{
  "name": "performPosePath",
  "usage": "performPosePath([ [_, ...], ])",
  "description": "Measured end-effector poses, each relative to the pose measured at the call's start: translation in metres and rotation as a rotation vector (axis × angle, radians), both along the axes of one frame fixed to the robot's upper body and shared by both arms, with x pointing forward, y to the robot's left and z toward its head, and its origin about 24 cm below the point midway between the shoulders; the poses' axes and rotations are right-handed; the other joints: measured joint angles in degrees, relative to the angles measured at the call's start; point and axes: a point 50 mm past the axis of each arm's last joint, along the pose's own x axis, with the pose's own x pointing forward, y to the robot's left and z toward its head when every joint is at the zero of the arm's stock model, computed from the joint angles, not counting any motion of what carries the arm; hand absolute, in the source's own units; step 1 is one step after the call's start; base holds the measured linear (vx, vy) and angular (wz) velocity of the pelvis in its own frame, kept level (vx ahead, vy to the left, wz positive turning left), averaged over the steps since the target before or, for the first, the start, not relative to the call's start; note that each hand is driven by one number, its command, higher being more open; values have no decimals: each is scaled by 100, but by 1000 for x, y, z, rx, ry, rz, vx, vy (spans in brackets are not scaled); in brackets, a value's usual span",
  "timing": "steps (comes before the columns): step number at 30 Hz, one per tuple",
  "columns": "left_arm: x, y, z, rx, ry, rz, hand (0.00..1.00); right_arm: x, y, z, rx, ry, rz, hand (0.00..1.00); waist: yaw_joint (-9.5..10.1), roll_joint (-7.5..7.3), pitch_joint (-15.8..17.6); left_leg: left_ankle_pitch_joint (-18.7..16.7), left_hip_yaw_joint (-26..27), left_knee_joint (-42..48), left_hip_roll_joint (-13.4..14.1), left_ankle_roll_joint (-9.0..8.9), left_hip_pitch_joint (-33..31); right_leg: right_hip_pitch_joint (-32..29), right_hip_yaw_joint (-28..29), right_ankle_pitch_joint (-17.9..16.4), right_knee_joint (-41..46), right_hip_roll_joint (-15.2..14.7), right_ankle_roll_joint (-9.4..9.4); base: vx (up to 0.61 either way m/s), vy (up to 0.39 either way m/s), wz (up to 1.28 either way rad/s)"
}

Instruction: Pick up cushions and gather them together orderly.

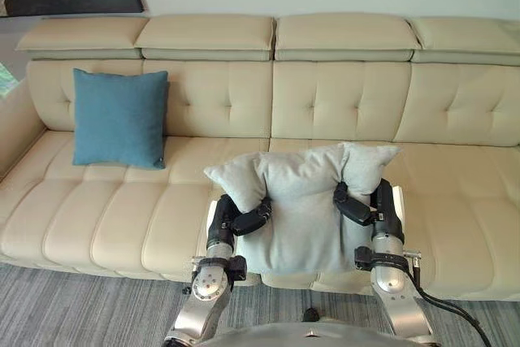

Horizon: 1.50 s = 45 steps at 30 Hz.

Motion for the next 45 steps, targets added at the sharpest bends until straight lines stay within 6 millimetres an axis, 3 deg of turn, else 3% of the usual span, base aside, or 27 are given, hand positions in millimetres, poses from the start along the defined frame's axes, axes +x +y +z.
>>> performPosePath([
  [4,27,6,14,124,-90,-13,0,25,7,8,-43,-51,-3,0,0,-24,16,80,-7,-10,-63,-37,-171,-8,10,297,-347,-36,21,-71,44,-1],
  [8,64,9,49,216,-249,41,0,63,21,37,-100,-200,-18,0,3,-117,149,222,-64,10,-143,-72,-563,-126,-12,739,-870,-79,20,-94,23,5],
  [10,81,7,69,227,-330,67,0,78,26,56,-120,-283,-33,0,24,-167,397,282,-92,42,-173,-107,-723,-221,-33,838,-925,-105,10,-119,-3,10],
  [13,115,2,117,251,-499,139,0,110,34,106,-146,-465,-74,0,96,-233,780,389,-167,297,-225,-160,-1375,-847,-79,950,-729,-182,-34,-139,-2,12],
  [17,139,4,154,258,-600,206,0,129,38,142,-155,-566,-97,0,141,-227,952,439,-202,445,-231,-204,-1819,-1332,-86,949,-474,-218,-42,-51,-6,5],
  [20,162,6,199,284,-712,248,0,144,41,178,-136,-658,-137,0,146,-222,1091,571,-273,414,-260,-238,-2177,-1740,-124,955,-337,-264,-73,-50,-32,12],
  [21,166,6,209,287,-732,253,0,148,41,186,-132,-675,-142,0,148,-224,1124,599,-274,402,-266,-240,-2236,-1815,-123,965,-318,-271,-86,-44,-31,9],
  [26,186,12,297,346,-925,302,0,161,43,255,-137,-851,-180,0,141,-219,1423,934,-287,49,-264,-301,-2756,-2385,-144,1223,-553,-250,-172,-40,-56,5],
  [28,188,10,320,351,-971,306,0,164,41,273,-128,-884,-198,0,135,-224,1512,1024,-291,-40,-256,-319,-2949,-2528,-166,1357,-734,-232,-192,-16,-41,6],
  [29,190,7,332,351,-988,300,100,166,37,281,-99,-891,-212,100,134,-217,1620,1047,-304,-55,-245,-348,-3021,-2543,-188,1418,-842,-218,-203,-1,-37,7],
  [33,195,6,341,351,-972,285,100,170,32,280,-51,-859,-214,100,100,-215,1789,1051,-301,-45,-208,-355,-3239,-2699,-228,1434,-901,-205,-210,39,-17,5],
  [37,202,12,332,326,-904,297,100,181,29,274,-18,-786,-224,100,57,-220,1933,1050,-271,21,-186,-356,-3385,-2792,-229,1434,-899,-191,-210,53,4,6],
  [41,200,20,348,174,-923,351,100,178,23,300,6,-851,-226,100,53,-219,2175,1047,-262,119,-177,-360,-3467,-2795,-233,1434,-896,-188,-210,41,24,6],
  [45,202,23,349,162,-911,363,100,179,17,304,17,-850,-233,100,71,-221,2176,1044,-262,131,-169,-363,-3484,-2795,-234,1434,-894,-181,-210,13,12,3],
])
